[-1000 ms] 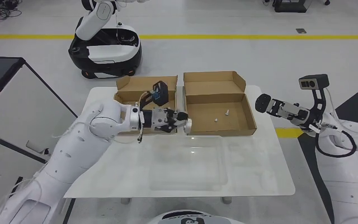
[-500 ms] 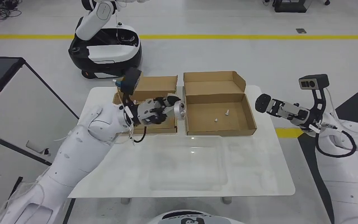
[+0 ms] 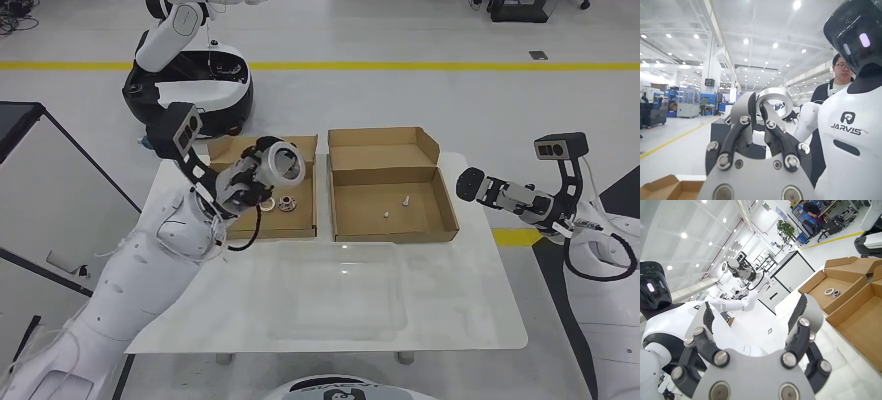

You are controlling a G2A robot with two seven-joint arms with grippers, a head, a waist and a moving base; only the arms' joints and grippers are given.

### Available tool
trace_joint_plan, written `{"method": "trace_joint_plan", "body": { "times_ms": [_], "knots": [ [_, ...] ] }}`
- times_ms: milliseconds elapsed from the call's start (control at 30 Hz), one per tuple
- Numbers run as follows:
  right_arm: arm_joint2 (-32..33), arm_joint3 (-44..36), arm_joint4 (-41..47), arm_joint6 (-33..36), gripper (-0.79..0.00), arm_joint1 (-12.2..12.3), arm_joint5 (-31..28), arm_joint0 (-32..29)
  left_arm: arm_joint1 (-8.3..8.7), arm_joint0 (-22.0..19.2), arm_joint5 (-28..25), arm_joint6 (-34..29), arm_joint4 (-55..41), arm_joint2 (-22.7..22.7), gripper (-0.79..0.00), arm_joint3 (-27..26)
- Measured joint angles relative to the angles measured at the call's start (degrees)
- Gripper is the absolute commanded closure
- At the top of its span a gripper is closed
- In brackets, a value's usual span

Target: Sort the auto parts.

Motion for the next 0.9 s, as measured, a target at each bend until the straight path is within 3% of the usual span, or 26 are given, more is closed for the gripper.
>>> {"method": "trace_joint_plan", "body": {
  "times_ms": [300, 467, 900],
  "knots": [
    [0.0, 0.0, 0.0, 0.0, -0.785, 0.0, 0.0, 0.0, 2.76, 0.1, 0.0, 34.0, 30.8, 5.5, 0.000, 3.2],
    [0.0, 0.0, 0.0, 0.0, -0.785, 0.0, 0.0, 0.0, 2.71, 0.1, 0.0, 30.8, 27.9, 5.4, 0.000, 3.1],
    [0.0, 0.0, 0.0, 0.0, -0.785, 0.0, 0.0, 0.0, 2.71, 0.1, 0.0, 30.8, 27.8, 5.4, 0.000, 3.1]
  ]
}}
